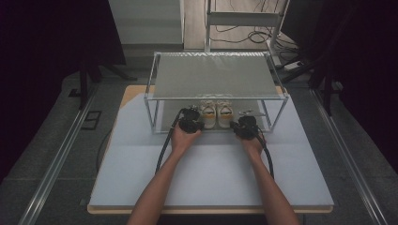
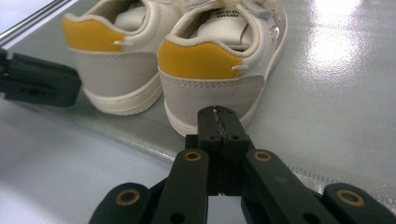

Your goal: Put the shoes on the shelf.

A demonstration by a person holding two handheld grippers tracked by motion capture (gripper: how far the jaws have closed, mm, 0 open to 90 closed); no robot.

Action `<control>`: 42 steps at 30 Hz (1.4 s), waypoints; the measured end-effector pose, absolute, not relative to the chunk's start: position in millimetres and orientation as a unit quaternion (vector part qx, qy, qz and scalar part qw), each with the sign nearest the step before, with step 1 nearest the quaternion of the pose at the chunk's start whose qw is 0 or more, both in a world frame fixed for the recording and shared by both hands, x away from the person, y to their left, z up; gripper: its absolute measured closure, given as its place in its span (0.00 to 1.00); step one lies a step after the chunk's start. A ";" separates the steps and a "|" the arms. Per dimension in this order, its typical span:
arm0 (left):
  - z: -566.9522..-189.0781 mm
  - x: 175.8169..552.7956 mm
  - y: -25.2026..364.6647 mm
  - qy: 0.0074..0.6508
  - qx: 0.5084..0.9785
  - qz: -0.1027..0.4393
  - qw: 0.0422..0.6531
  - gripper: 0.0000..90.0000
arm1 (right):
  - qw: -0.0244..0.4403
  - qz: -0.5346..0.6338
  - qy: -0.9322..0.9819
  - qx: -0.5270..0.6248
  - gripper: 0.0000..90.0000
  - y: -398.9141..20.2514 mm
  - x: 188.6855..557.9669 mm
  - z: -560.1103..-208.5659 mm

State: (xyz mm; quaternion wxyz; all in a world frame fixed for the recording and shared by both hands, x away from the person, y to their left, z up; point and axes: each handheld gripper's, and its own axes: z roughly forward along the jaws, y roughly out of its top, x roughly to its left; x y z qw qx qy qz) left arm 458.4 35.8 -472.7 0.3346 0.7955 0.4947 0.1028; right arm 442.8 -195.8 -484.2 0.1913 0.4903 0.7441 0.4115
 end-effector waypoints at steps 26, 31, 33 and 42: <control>-450.0 412.1 56.0 0.462 0.788 0.113 0.391 0.61 | 0.185 0.430 0.754 0.461 0.67 -214.9 416.4 -473.3; -451.0 390.6 68.2 0.460 0.783 0.113 0.404 0.56 | 0.177 0.441 0.759 0.445 0.60 -217.6 396.9 -470.4; -451.8 380.2 73.7 0.456 0.783 0.114 0.406 0.54 | 0.177 0.443 0.763 0.436 0.60 -219.3 388.8 -469.3; -460.7 333.8 110.1 0.452 0.781 0.124 0.413 0.52 | 0.167 0.458 0.769 0.414 0.56 -239.6 348.2 -469.4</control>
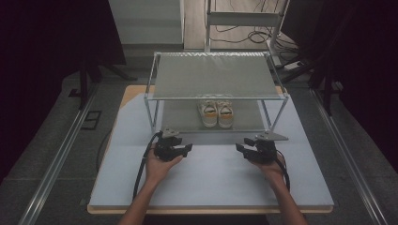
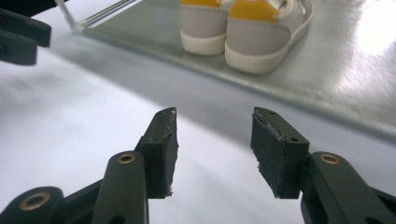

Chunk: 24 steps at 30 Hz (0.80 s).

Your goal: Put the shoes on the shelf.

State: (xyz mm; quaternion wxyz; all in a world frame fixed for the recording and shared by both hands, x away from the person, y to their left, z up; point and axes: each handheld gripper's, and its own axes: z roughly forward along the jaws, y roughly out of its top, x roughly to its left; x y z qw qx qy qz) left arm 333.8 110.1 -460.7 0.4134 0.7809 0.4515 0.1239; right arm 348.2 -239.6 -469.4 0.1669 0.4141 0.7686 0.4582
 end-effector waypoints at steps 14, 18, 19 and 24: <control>-482.0 285.0 153.2 0.464 0.791 0.134 0.376 0.46 | 0.180 0.438 0.768 0.431 0.55 -293.0 300.8 -486.9; -486.3 279.4 162.0 0.472 0.785 0.140 0.375 0.46 | 0.178 0.435 0.765 0.439 0.55 -299.9 296.7 -491.9; -487.4 278.9 163.2 0.472 0.786 0.140 0.374 0.46 | 0.178 0.439 0.763 0.440 0.55 -300.9 295.6 -491.5; -489.6 279.0 168.6 0.481 0.781 0.141 0.373 0.45 | 0.183 0.438 0.764 0.438 0.55 -300.7 294.5 -491.2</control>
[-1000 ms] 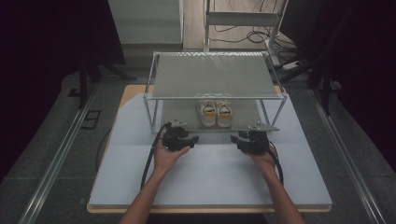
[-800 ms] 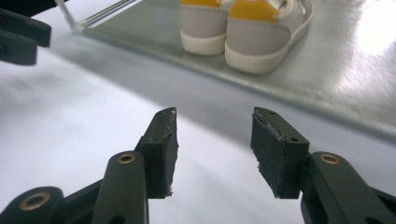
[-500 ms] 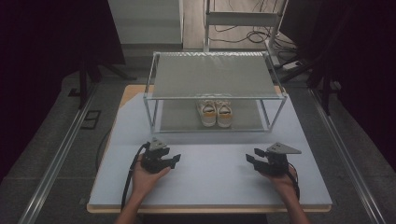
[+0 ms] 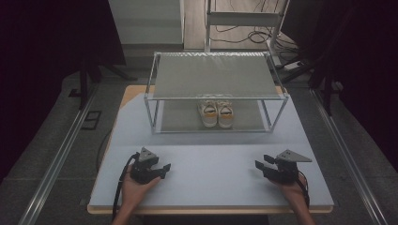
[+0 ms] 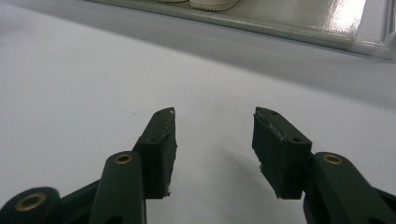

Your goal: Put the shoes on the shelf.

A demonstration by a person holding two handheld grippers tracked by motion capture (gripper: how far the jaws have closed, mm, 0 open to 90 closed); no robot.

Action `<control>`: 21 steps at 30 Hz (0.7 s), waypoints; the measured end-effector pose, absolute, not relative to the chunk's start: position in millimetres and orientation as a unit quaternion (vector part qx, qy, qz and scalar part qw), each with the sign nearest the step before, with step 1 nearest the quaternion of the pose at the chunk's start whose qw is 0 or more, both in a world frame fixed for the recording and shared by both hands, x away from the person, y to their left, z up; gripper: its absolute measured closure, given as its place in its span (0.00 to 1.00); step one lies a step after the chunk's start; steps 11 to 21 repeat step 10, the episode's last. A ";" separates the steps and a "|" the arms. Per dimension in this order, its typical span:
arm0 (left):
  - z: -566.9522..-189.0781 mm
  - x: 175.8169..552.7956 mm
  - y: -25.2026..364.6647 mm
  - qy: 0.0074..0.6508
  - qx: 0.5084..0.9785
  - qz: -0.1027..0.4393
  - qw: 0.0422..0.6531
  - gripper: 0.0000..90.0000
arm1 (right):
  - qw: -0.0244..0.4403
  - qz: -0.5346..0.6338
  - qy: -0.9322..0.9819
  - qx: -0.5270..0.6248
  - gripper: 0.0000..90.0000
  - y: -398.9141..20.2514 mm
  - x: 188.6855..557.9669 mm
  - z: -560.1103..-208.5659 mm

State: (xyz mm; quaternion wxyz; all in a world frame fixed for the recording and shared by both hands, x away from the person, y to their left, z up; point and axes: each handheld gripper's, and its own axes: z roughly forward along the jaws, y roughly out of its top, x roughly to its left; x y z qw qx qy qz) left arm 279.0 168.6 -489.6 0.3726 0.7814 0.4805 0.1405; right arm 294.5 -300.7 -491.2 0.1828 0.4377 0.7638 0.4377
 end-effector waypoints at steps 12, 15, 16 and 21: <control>-494.8 282.2 169.0 0.482 0.780 0.162 0.364 0.40 | 0.186 0.445 0.762 0.432 0.54 -303.1 294.2 -487.6; -494.8 282.2 169.0 0.482 0.780 0.162 0.364 0.40 | 0.186 0.445 0.762 0.432 0.54 -303.1 294.2 -487.6; -494.8 282.2 169.0 0.482 0.780 0.162 0.364 0.40 | 0.186 0.445 0.762 0.432 0.54 -303.1 294.2 -487.6; -494.8 282.2 169.0 0.482 0.780 0.162 0.364 0.40 | 0.186 0.445 0.762 0.432 0.54 -303.1 294.2 -487.6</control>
